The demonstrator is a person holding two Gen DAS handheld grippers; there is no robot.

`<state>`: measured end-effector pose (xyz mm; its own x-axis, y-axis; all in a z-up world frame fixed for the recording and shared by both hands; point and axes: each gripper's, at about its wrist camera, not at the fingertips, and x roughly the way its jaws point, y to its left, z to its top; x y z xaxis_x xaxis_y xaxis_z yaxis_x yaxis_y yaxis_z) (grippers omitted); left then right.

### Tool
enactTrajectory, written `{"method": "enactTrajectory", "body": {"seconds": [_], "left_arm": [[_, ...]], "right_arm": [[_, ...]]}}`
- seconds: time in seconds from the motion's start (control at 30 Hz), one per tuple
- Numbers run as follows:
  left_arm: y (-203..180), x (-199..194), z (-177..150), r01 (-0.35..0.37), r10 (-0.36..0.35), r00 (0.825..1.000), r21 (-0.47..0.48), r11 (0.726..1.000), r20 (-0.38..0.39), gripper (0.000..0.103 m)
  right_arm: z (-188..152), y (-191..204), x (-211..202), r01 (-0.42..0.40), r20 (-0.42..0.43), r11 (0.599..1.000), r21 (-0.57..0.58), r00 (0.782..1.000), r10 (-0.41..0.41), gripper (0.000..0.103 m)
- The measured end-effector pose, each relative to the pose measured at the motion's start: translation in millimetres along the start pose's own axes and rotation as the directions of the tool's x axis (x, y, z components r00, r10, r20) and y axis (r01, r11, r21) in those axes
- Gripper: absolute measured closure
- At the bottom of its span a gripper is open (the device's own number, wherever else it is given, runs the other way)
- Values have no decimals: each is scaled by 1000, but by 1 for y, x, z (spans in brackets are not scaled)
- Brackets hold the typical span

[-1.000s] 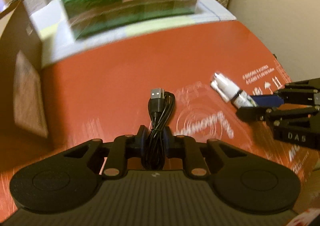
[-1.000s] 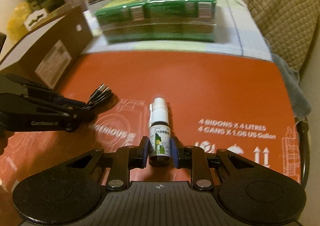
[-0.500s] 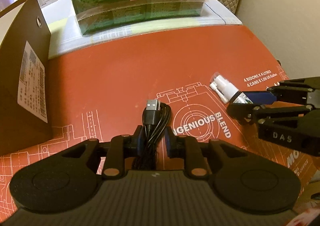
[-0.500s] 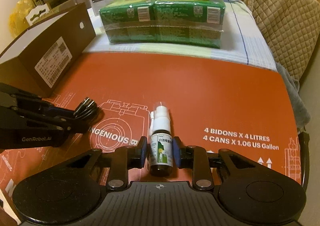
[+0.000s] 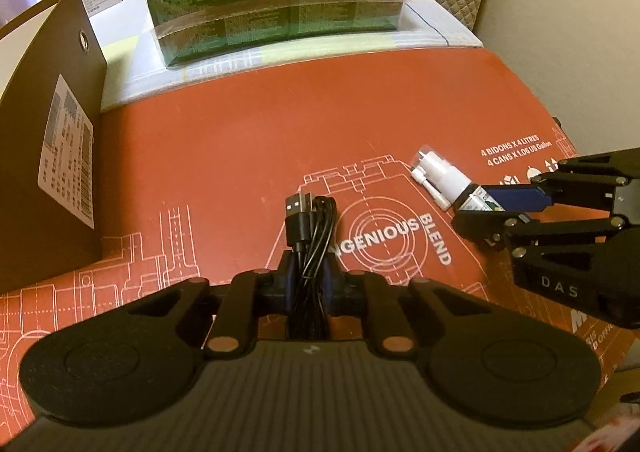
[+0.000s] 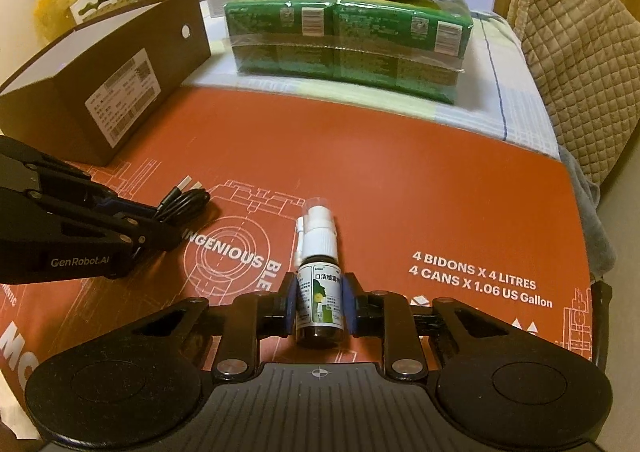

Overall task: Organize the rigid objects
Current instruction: 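Lift the black cable with the left gripper while the right gripper lifts the spray bottle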

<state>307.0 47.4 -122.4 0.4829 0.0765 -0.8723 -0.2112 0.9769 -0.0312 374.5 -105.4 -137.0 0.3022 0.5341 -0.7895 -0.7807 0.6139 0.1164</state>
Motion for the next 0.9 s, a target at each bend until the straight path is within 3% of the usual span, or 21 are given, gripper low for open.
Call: {"method": "enactTrajectory", "body": {"seconds": [0.6,0.9], "left_arm": [[-1,-24,-27,-23,24,1000,-68,997,8,93],[8,-61,-37,-43,52,997,-133,990,63,93]], "right_arm": [[-10,0,-15,-86,-40,995,59,995,88,83],[1,10,-31,-154,-9,986,65,988,155,83]]}}
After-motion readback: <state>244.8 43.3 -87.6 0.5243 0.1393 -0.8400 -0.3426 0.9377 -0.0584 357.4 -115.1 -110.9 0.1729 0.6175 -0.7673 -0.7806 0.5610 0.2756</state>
